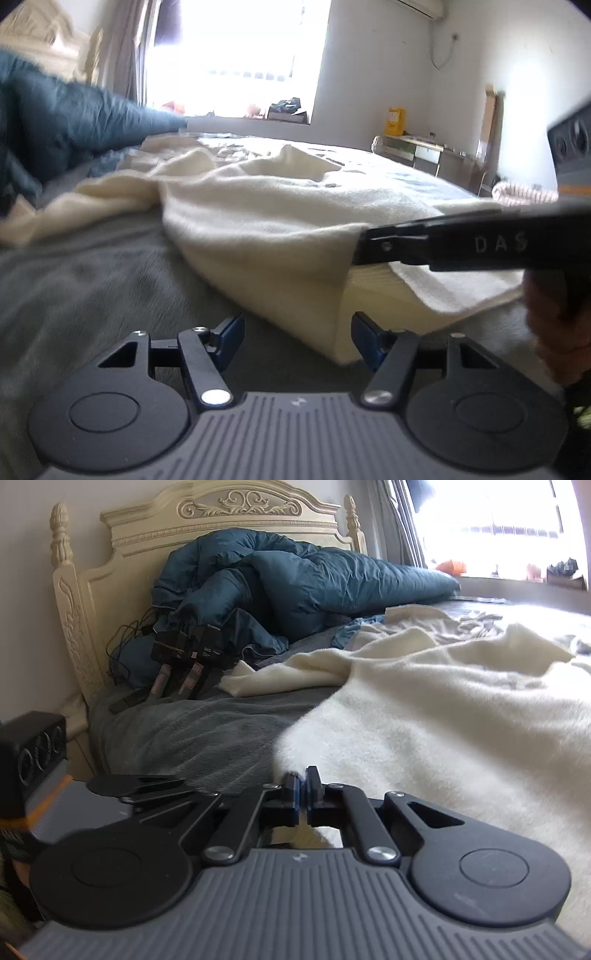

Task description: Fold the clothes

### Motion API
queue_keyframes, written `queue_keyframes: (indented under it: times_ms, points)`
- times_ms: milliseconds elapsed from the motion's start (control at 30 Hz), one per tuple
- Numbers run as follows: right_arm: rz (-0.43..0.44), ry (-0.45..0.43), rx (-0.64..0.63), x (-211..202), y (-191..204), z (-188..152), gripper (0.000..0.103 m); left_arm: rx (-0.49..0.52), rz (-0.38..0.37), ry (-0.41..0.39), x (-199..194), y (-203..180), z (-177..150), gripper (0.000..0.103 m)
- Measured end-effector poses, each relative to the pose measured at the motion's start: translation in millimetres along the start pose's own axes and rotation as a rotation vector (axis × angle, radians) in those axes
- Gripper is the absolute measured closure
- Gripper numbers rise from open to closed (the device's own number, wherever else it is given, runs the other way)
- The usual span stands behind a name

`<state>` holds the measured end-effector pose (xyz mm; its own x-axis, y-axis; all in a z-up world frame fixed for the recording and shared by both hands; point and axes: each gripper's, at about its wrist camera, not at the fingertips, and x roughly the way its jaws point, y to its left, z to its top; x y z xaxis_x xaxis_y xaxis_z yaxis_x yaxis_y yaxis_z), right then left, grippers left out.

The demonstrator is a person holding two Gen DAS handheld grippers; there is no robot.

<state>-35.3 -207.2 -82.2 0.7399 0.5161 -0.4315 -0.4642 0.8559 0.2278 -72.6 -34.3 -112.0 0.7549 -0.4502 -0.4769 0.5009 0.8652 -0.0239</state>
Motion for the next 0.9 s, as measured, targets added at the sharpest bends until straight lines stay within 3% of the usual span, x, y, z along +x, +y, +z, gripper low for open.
queue_keyframes:
  times_ms: [167,233,367,467,600,667,800,900]
  points:
    - [0.052,-0.002,0.074,-2,-9,4,0.101,0.185,0.16,-0.017,16,-35,-5,0.036]
    - [0.068,-0.006,0.102,-3,-13,4,0.101,0.197,0.239,-0.026,21,-42,-6,0.036]
    - [0.085,-0.013,0.143,-7,-19,1,0.101,0.122,0.343,-0.045,20,-40,-4,0.041]
    - [0.07,-0.019,0.147,-10,-21,-3,0.101,0.044,0.34,-0.067,11,-32,-4,0.06]
    - [0.041,-0.018,0.171,-13,-29,-7,0.101,-0.026,0.285,-0.069,2,-27,-9,0.093]
    - [0.031,-0.009,0.175,-13,-30,-8,0.101,-0.035,0.272,-0.099,-7,-27,-11,0.099]
    - [0.037,0.003,0.136,-14,-22,-7,0.101,-0.085,0.264,-0.165,-29,-24,-11,0.1]
    - [0.04,0.016,0.101,-14,-15,-7,0.101,-0.16,0.253,-0.17,-44,-16,-17,0.1]
